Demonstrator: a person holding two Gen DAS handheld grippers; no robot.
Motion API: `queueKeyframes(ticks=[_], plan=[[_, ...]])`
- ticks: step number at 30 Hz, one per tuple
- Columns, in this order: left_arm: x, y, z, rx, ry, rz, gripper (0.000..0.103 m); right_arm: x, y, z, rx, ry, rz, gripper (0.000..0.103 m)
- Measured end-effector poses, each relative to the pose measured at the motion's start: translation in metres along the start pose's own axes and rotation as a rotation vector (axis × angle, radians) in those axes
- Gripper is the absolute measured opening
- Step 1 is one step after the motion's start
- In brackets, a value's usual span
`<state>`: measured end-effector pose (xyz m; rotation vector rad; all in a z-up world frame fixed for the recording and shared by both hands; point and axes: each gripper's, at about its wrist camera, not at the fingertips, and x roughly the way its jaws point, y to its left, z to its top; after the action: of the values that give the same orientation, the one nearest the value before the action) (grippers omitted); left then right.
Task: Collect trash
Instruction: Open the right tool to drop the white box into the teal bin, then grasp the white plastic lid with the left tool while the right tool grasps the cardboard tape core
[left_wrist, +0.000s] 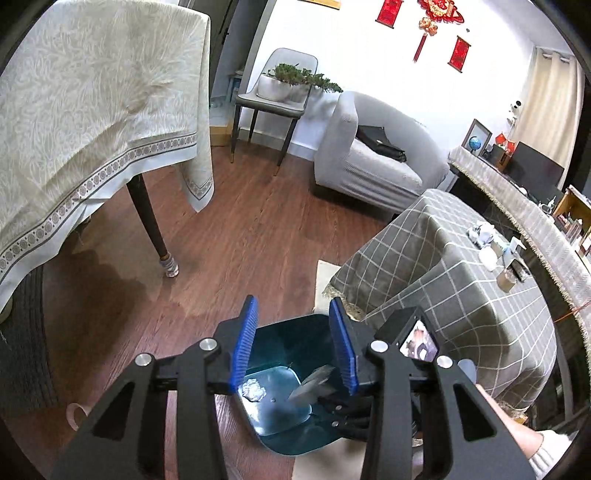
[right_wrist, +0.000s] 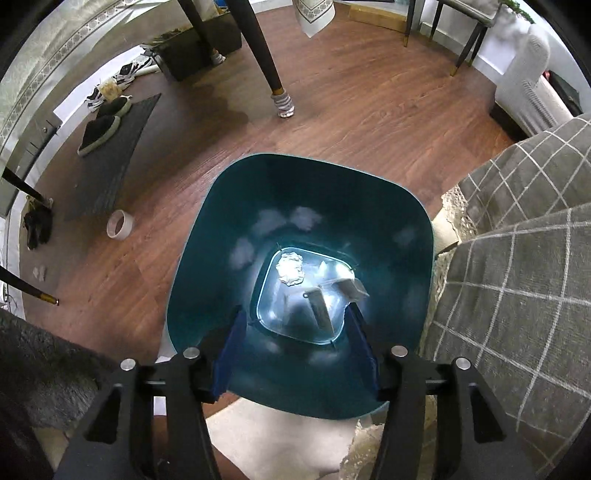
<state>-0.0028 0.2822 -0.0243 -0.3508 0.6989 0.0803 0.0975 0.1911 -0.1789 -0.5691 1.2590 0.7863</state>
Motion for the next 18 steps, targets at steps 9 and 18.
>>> queueKeyframes(ticks=[9,18], plan=[[-0.013,-0.01,0.013,-0.014,-0.052,-0.008,0.042,-0.033,-0.004,-0.003,-0.004,-0.075,0.045,0.057],[-0.026,-0.033,0.025,-0.002,-0.105,-0.015,0.043,-0.12,0.006,-0.006,-0.069,-0.314,0.082,0.051]])
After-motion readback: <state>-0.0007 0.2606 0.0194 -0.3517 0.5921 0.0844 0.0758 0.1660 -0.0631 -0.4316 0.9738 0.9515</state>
